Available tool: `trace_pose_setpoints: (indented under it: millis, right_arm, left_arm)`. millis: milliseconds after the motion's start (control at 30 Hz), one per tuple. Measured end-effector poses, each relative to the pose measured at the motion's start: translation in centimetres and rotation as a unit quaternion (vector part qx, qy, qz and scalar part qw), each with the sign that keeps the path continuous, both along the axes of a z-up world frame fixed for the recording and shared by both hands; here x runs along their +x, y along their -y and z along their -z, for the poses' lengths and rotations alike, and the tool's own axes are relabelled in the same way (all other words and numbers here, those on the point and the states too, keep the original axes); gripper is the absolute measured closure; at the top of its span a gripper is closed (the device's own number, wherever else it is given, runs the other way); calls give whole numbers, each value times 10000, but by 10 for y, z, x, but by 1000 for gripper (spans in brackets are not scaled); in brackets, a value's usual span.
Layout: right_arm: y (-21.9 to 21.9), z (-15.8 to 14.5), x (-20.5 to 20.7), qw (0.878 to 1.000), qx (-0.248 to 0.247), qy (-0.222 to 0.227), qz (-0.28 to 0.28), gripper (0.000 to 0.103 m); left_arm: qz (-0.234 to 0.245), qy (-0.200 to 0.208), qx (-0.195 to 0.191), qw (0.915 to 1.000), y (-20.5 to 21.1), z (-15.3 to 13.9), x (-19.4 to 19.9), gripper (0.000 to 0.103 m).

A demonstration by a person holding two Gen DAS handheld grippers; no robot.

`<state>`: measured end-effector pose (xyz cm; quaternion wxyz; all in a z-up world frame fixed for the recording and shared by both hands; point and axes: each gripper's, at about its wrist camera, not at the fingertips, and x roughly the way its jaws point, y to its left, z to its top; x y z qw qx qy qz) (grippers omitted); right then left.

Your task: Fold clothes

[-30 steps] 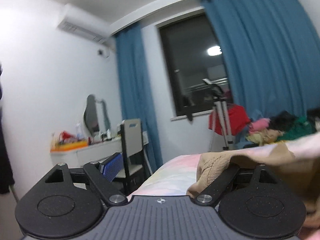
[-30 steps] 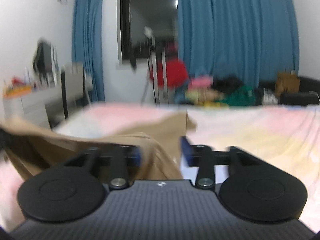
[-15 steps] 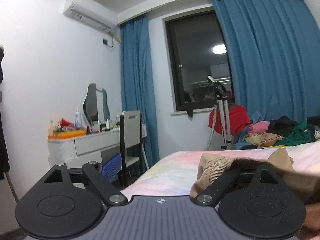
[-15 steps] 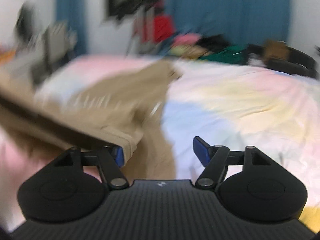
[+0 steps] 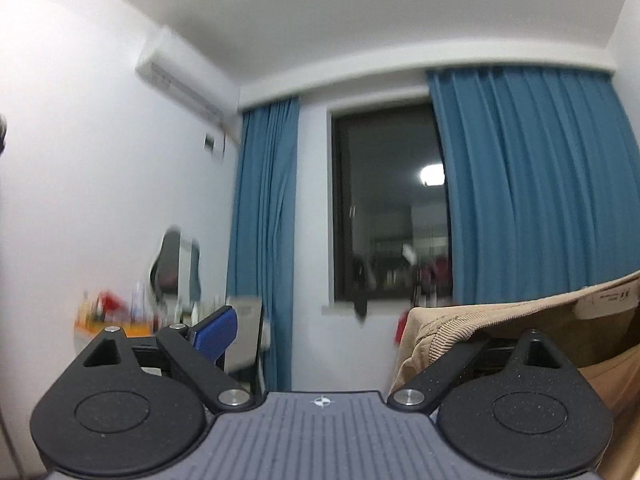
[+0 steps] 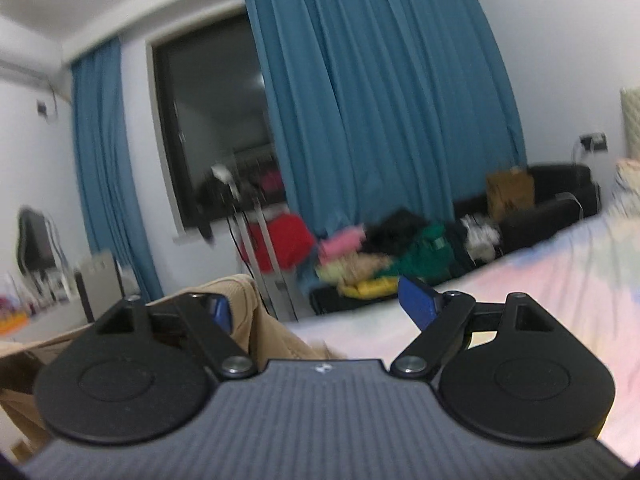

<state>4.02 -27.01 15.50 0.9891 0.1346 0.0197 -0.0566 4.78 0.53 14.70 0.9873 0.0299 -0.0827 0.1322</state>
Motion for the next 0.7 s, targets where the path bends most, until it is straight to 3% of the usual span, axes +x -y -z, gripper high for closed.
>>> trace_pose_setpoints:
  millis: [200,400,567,700]
  right_arm:
    - [14,-125,-15,9976,-110,643,-241,21]
    - [20,-219,-53,9911,-397,1214,-370,20]
    - [34,-263,-84,9879,-442,1362,-605,19]
    - [41,-275,-101,9870,-424,1335,-782,19]
  left_arm:
    - [233,365,-96,9990,-7,-133,7,7]
    - [253,866,265,9956,-4,-235,-28,3]
    - [408,1068,663,9912,-1,-292,-59,2]
    - [580,1062,803,9894,-1,-307,-80,1]
